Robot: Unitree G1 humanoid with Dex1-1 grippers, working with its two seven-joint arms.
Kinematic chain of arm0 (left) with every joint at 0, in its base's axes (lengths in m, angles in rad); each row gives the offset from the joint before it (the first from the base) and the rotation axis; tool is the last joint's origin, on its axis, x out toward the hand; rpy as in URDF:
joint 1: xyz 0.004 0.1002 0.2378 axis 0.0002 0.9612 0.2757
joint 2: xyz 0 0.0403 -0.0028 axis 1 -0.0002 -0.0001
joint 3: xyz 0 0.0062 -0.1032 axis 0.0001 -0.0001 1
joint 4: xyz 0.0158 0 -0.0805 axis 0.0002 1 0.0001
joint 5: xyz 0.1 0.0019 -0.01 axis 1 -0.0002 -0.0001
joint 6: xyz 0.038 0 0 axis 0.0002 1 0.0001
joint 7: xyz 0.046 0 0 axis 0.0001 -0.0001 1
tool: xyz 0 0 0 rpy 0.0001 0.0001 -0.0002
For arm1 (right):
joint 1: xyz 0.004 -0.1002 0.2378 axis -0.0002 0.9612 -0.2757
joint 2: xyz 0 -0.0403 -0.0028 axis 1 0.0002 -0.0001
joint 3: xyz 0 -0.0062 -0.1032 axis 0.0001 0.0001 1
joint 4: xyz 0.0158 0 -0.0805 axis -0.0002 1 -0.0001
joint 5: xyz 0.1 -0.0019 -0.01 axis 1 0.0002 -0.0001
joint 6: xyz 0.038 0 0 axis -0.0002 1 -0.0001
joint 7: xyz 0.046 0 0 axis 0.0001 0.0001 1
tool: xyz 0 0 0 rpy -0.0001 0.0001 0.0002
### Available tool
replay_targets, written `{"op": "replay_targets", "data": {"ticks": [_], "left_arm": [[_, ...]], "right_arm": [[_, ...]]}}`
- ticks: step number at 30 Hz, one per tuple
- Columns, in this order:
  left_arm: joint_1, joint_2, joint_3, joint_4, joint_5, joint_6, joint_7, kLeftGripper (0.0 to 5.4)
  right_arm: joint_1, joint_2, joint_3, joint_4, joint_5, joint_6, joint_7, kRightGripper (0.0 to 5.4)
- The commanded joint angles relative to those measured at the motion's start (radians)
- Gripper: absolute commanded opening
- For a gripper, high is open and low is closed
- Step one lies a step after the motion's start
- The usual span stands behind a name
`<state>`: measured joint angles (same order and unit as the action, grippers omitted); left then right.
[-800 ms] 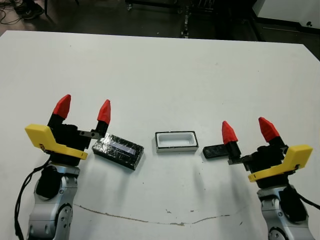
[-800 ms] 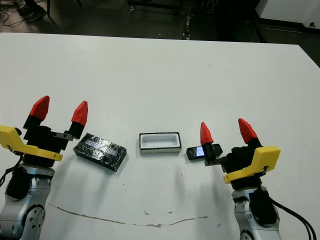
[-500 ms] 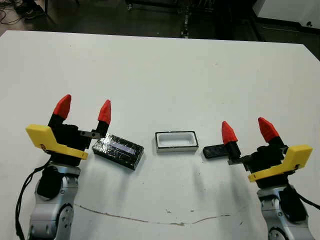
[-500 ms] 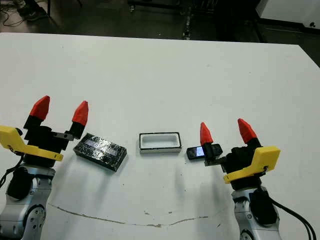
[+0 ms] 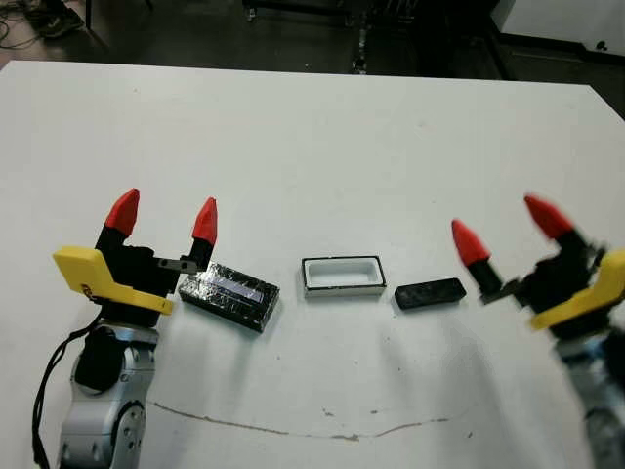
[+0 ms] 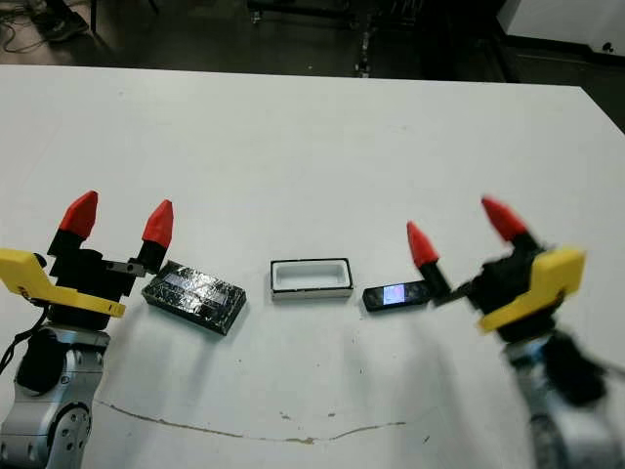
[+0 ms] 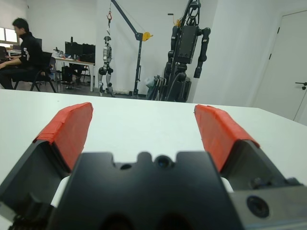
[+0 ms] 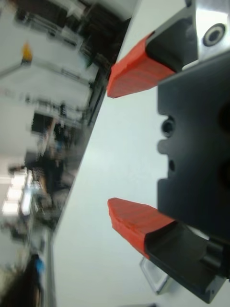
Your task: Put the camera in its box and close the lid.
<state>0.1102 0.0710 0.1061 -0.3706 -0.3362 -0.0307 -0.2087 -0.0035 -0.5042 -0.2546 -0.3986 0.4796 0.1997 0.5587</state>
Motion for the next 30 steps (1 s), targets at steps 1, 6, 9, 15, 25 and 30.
{"op": "replay_targets", "data": {"ticks": [1,6,9,15,25,30], "left_arm": [[0.005,0.002,0.004,0.004,-0.005,0.003,-0.001,5.39],[0.008,0.000,0.000,-0.002,0.008,0.001,0.009,5.39],[0.008,-0.003,-0.001,-0.004,0.011,0.001,0.015,5.39],[0.003,-0.002,0.000,0.000,0.003,0.002,0.011,5.39],[-0.002,0.007,0.002,-0.003,-0.002,0.023,0.015,5.39],[-0.006,0.007,0.002,-0.003,0.005,0.022,0.017,5.39]], "right_arm": [[-0.111,-0.128,-0.007,0.089,0.018,0.046,0.121,5.40],[-0.296,-0.283,0.078,0.249,-0.062,-0.003,0.335,5.40],[-0.405,-0.332,0.143,0.332,-0.079,0.008,0.463,5.40],[-0.602,-0.403,0.304,0.431,-0.169,0.014,0.693,5.40],[-0.792,-0.342,0.532,0.577,-0.308,-0.069,0.970,5.40],[-0.820,-0.323,0.595,0.586,-0.383,-0.077,1.008,5.40]]}}
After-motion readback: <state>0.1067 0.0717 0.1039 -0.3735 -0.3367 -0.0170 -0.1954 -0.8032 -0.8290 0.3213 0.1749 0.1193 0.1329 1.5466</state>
